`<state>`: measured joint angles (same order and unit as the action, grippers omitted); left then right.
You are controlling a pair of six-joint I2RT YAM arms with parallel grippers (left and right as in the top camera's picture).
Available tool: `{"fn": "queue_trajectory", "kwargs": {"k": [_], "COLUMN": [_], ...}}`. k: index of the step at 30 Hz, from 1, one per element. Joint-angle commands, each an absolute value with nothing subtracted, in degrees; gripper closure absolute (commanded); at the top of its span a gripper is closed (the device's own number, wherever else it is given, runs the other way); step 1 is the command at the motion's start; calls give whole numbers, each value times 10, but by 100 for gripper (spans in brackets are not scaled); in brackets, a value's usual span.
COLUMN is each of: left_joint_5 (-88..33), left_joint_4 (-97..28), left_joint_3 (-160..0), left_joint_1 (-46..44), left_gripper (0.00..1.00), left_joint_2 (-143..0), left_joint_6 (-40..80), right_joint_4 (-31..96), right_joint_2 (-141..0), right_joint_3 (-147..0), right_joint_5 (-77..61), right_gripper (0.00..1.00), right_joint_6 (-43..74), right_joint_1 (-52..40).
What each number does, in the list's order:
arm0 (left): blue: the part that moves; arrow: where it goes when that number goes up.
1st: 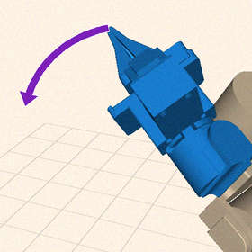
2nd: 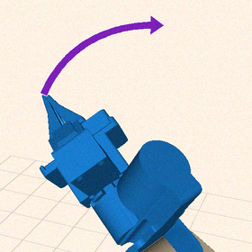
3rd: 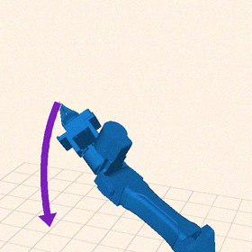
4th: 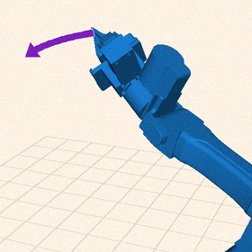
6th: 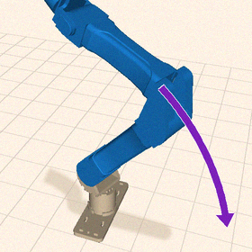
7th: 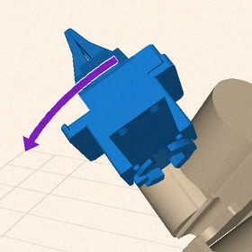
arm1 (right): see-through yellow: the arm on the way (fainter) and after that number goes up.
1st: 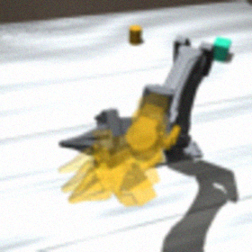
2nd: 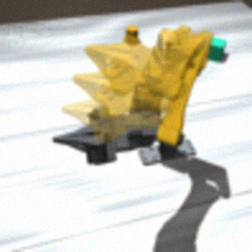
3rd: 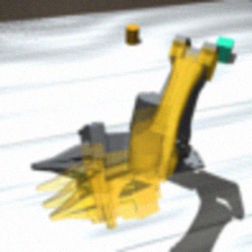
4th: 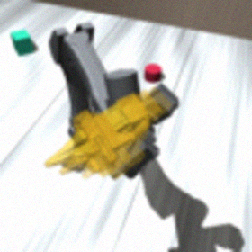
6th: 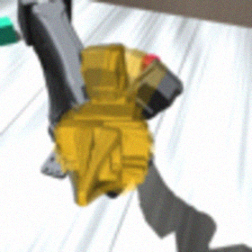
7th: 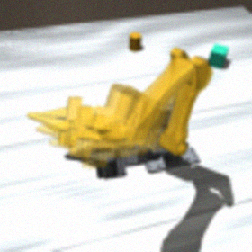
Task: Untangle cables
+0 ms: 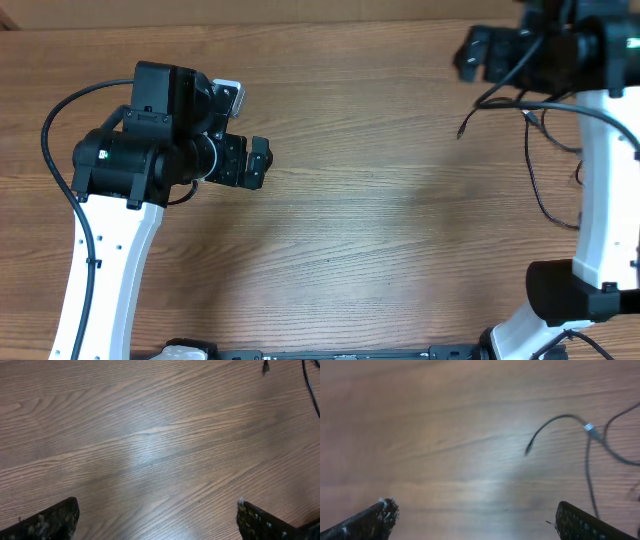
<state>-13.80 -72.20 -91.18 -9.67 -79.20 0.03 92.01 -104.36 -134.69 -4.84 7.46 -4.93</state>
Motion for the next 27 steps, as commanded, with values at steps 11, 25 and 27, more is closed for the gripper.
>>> {"fn": "queue_trajectory", "kwargs": {"k": [11,25,27], "left_joint_5": [-133,-133,-133], "left_joint_4": [-721,-721,-721], "left_joint_3": [-913,-913,-913], "left_joint_1": [-98,-98,-98], "left_gripper": [0,0,0], "left_joint_2": [-794,-794,-794], "left_joint_6": [6,6,6], "right_joint_4": [942,942,942], "right_joint_2": [-1042,-1042,-1042], "right_joint_3": [-1353,-1353,-1353], "right_joint_5": [-91,-91,-91], "right_gripper": [0,0,0], "right_joint_6": [73,73,73], "right_joint_1": [-86,-86,-86]}}
